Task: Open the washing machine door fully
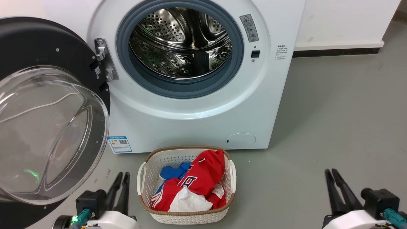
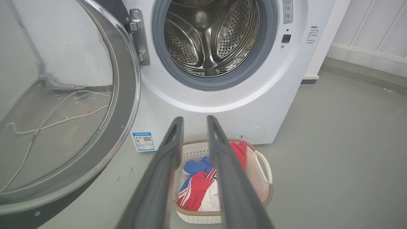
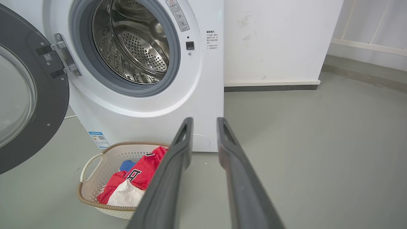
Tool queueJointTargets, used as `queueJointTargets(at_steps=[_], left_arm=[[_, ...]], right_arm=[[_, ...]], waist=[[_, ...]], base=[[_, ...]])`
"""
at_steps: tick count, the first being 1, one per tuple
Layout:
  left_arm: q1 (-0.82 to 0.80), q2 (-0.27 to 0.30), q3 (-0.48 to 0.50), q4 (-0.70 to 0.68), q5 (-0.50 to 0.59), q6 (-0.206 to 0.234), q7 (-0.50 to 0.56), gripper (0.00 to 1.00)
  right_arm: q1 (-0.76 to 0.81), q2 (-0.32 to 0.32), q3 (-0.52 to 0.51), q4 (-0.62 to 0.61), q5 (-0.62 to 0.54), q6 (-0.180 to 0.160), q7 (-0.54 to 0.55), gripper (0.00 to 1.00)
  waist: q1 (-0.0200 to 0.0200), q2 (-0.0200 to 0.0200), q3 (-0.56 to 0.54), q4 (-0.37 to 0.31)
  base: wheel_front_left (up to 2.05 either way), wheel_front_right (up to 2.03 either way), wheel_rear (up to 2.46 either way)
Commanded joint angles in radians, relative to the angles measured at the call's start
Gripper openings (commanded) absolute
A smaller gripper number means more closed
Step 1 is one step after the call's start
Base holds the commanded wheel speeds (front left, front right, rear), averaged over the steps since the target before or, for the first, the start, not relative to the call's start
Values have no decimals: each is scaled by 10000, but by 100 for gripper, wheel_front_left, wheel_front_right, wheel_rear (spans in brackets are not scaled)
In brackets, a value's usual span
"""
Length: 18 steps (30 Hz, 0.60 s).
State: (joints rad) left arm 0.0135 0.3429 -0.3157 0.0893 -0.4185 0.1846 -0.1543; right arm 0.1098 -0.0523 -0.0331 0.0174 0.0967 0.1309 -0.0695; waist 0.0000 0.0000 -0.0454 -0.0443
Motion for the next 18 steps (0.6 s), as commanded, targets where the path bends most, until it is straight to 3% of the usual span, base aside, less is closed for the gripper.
queueJointTargets(at_steps=[1,18], left_arm=[[-99,-33,155,-106,-398,-94,47,0],[-406,-608,1024,319,-3073,-788,589,0]], right_arm=[[-121,-7,4,-75,486,0,1,0],[-629,-70,-125,462,3889,0,381,0]], waist=[[0,0,9,7],[0,0,74,67]], base=[[0,0,0],[0,0,0]])
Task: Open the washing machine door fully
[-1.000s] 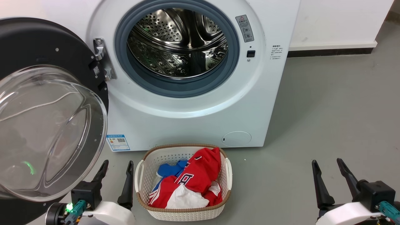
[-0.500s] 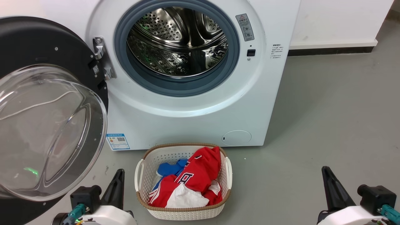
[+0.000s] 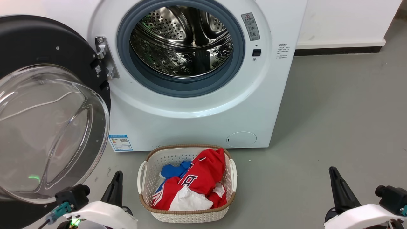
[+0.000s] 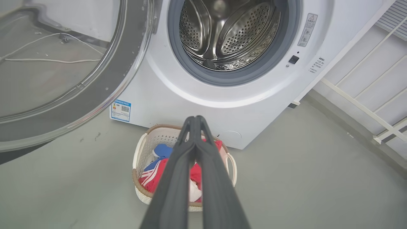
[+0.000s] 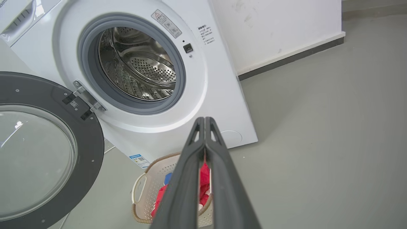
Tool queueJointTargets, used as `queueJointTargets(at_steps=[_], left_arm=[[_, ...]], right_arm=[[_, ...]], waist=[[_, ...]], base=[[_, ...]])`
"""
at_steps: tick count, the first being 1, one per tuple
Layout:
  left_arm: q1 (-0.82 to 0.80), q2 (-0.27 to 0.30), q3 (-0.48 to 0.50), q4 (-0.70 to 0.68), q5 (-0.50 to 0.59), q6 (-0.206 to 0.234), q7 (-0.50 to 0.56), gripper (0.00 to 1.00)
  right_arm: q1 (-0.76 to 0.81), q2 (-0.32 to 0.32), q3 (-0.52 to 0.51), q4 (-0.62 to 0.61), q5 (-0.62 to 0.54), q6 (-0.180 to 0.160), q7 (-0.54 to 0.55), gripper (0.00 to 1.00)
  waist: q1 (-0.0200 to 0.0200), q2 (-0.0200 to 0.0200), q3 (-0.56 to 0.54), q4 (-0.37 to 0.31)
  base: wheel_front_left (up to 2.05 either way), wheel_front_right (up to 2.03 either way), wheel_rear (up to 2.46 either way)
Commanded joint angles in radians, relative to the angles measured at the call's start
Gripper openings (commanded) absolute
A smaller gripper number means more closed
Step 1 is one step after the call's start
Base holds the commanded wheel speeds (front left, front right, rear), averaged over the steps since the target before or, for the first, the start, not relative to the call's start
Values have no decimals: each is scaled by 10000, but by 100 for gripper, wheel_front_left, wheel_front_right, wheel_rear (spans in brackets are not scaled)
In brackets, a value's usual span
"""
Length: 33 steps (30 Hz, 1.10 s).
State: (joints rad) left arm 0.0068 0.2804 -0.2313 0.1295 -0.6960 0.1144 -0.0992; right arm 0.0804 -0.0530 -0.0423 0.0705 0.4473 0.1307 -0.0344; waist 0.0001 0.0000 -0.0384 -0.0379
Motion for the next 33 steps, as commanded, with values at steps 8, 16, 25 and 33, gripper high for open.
queueJointTargets(at_steps=[8,16,25,33], left_arm=[[-463,-229,536,92,-1370,-374,260,0],[-552,-431,823,213,-2219,-597,438,0],[-651,-674,1173,326,-3227,-865,656,0],[-721,-877,1461,428,-4042,-1089,837,0]], right_arm=[[-530,-77,-85,140,1736,2,175,0],[-681,-86,-131,308,2805,1,298,0],[-862,-92,-192,505,4078,1,444,0],[-1002,-94,-243,670,5113,1,573,0]], waist=[[0,0,35,33],[0,0,62,58],[-1,0,98,90],[-1,0,129,118]], base=[[0,0,0],[0,0,0],[0,0,0],[0,0,0]])
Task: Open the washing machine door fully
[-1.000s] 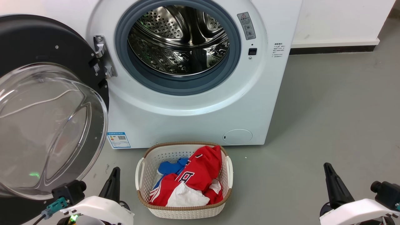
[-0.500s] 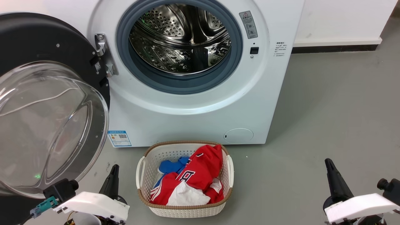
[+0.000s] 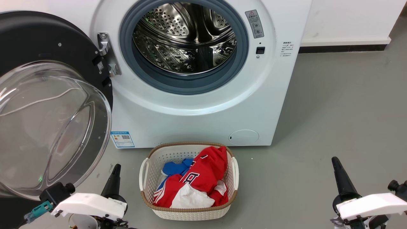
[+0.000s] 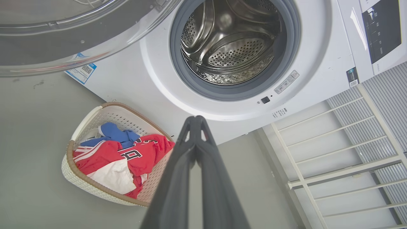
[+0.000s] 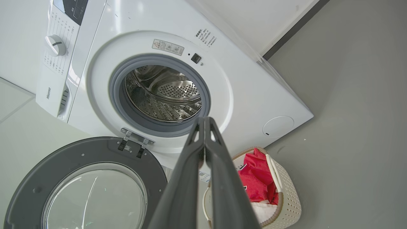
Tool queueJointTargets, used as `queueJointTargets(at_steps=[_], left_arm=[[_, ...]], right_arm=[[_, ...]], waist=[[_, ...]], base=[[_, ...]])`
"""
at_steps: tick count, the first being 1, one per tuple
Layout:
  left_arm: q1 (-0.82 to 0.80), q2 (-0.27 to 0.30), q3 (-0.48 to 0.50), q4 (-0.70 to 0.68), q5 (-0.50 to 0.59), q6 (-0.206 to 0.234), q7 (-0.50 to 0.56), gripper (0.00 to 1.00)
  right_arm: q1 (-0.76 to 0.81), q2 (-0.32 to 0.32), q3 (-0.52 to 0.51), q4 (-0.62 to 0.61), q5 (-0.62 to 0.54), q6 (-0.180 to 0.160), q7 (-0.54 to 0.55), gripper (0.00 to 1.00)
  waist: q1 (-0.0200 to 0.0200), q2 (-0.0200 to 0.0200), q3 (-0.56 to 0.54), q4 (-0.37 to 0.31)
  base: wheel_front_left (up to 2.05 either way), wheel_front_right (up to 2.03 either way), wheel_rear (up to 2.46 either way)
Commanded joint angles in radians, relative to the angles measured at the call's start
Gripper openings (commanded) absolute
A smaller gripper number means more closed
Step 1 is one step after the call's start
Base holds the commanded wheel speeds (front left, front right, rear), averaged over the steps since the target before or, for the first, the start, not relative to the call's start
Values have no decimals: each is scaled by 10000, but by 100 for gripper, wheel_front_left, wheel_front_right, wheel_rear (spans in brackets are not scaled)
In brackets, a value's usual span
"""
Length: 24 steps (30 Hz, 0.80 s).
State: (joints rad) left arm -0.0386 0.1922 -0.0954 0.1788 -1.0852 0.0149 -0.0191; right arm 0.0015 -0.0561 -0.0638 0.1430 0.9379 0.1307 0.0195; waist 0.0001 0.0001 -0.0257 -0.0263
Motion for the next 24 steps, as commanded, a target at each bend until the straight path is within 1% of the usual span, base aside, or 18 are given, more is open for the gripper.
queueJointTargets(at_steps=[1,24], left_arm=[[-275,-17,136,-52,-247,-110,62,0],[-473,-536,864,225,-2247,-647,514,0]], right_arm=[[-231,-63,-35,-35,326,1,52,0],[-601,-55,-175,374,2858,1,362,0]], waist=[[0,-1,6,6],[-1,-1,95,87]], base=[[0,0,0],[0,0,0]])
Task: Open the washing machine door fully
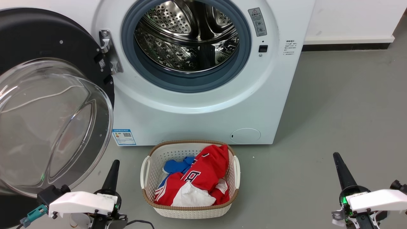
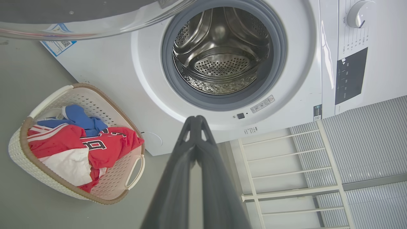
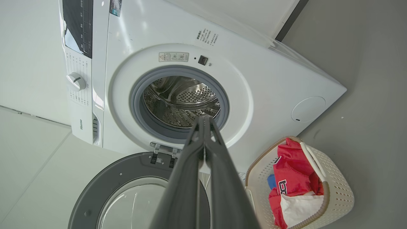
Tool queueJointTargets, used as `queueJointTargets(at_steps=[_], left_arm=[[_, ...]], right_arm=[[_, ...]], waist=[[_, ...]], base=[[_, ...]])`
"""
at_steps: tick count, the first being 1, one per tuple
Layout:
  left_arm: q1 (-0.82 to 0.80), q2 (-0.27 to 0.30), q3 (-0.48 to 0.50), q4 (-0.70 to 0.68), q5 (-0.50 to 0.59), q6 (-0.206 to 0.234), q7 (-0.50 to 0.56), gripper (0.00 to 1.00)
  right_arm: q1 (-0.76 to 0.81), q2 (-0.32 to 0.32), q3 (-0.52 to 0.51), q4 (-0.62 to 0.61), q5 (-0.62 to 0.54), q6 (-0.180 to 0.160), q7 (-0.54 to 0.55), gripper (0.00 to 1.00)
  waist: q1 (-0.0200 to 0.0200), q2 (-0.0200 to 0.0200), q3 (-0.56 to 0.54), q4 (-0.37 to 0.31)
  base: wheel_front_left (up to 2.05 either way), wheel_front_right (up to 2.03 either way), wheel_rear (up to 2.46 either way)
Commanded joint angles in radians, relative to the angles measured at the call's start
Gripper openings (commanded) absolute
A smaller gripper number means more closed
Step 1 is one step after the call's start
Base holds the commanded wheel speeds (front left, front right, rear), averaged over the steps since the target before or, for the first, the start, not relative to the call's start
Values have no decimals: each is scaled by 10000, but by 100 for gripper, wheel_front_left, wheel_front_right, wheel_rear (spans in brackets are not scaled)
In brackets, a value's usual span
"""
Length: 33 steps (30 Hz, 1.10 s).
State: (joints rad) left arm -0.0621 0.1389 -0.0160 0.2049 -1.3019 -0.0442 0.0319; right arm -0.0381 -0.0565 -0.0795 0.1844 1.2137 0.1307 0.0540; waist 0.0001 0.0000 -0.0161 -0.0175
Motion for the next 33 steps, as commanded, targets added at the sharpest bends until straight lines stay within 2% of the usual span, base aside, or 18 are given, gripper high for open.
queueJointTargets(at_steps=[1,33], left_arm=[[-248,-24,101,-27,-153,-86,19,0],[-450,-604,909,286,-2315,-669,542,0]], right_arm=[[-223,-52,-24,-29,202,1,34,0],[-605,-20,-199,434,2950,2,405,0]], waist=[[0,0,3,3],[-1,0,128,117]], base=[[0,0,0],[0,0,0]])
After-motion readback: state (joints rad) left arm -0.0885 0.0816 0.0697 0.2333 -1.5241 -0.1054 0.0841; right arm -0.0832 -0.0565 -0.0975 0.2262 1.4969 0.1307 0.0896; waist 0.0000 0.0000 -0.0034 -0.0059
